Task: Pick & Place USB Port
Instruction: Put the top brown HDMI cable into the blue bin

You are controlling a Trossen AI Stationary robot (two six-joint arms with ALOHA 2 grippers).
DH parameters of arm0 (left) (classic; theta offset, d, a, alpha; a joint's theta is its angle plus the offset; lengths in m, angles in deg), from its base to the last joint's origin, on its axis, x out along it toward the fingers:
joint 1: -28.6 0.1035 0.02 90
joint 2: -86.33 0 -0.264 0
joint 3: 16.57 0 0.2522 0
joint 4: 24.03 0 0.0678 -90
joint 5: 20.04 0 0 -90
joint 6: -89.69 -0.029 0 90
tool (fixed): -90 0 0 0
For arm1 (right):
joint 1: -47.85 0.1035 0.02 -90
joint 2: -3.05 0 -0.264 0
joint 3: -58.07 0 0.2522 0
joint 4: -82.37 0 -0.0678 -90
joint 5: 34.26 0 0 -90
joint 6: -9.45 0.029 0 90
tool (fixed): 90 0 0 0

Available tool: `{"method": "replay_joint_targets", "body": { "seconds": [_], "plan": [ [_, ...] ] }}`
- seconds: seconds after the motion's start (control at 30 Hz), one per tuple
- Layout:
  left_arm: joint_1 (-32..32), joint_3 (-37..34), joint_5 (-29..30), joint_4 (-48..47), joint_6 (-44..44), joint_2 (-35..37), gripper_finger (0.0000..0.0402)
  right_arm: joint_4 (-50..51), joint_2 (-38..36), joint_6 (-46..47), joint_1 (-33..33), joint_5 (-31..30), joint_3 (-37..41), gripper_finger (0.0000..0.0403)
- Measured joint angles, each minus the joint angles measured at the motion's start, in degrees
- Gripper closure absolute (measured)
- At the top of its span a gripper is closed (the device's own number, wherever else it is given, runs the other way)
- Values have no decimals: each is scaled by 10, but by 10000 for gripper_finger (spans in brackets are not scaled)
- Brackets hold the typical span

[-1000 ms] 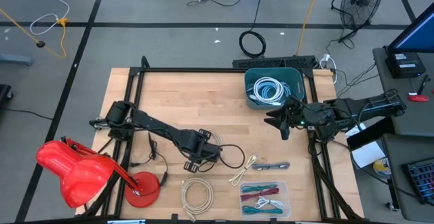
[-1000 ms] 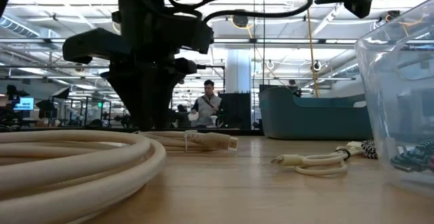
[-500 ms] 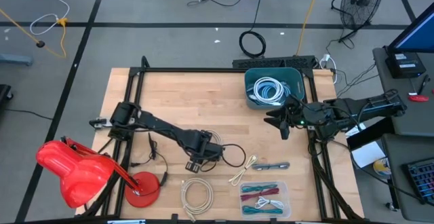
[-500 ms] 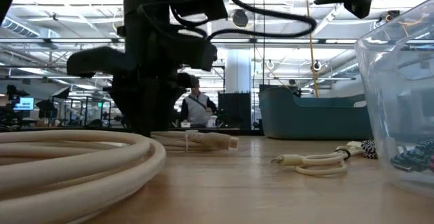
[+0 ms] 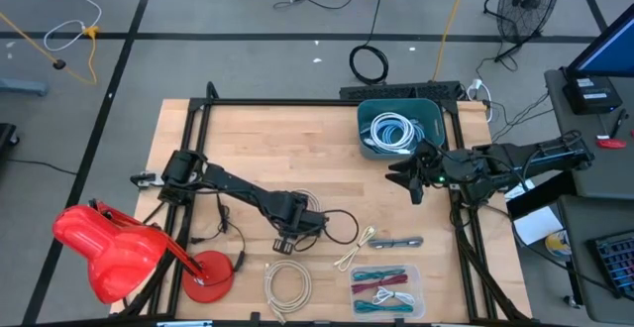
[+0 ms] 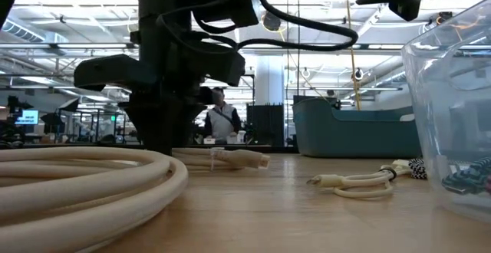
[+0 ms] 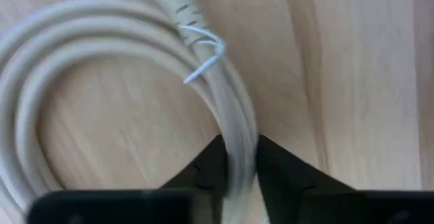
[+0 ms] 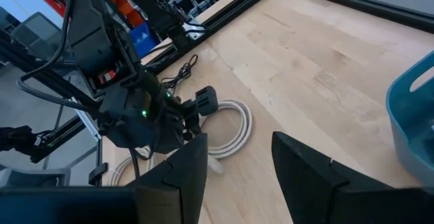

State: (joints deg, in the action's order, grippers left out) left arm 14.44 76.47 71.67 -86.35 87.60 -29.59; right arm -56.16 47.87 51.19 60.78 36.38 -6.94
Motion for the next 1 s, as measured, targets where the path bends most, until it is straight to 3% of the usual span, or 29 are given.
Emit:
{"method": "replay_joint_targets", "body": {
  "seconds": [0.1,0.33,0.53,1.0],
  "plan": [
    [4,0,0,0,28,0,367,0,0,0,0,0,0,248],
    [28,34,59,-26,100,3,364,-1,-1,21,-11,0,4,248],
    [56,129,90,-39,102,4,366,-5,0,67,-20,1,26,248],
    [145,383,139,6,130,6,366,-124,-6,90,-20,17,67,248]
  ]
}}
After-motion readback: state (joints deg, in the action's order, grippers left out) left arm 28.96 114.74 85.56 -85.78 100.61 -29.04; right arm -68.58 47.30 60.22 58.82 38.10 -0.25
